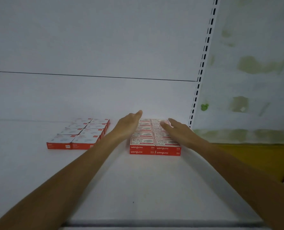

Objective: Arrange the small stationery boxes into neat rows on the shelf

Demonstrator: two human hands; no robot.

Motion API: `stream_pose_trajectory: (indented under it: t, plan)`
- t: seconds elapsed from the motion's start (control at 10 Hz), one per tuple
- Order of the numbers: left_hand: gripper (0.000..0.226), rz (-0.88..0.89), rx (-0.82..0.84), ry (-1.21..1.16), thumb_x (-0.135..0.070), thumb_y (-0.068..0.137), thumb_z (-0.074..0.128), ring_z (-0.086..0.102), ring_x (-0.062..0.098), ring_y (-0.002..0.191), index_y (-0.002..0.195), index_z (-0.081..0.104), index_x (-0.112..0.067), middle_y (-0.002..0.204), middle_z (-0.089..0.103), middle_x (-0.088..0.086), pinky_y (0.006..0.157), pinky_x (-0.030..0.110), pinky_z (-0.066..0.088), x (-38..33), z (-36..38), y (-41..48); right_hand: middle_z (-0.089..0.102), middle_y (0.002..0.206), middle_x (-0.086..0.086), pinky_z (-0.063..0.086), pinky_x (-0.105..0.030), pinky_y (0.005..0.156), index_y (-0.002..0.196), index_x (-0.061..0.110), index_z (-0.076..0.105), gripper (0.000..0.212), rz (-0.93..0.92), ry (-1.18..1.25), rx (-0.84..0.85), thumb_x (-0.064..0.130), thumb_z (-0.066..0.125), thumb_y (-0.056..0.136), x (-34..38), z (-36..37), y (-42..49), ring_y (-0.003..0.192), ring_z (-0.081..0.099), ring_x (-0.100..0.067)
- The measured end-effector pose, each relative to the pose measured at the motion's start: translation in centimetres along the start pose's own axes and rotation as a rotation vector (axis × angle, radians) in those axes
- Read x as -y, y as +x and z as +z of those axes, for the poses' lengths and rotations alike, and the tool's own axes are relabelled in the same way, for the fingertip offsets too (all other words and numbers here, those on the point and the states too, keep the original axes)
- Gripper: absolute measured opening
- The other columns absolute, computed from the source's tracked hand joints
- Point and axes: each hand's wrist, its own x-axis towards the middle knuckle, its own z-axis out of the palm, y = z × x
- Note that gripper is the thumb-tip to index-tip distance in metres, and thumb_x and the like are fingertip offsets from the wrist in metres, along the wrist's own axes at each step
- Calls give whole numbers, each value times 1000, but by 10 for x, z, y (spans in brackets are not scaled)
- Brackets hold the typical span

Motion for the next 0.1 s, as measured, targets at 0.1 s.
stream_pose_trajectory:
  t: [0.1]
  plan:
    - [57,-31,67,-135,-48,96,16,56,18,98,116,54,-9,116,60,8,83,29,39,0,7,-6,54,132,-3,39,-29,93,134,21,42,59,27,111,-30,60,32,90,10,5,-10,110,56,-17]
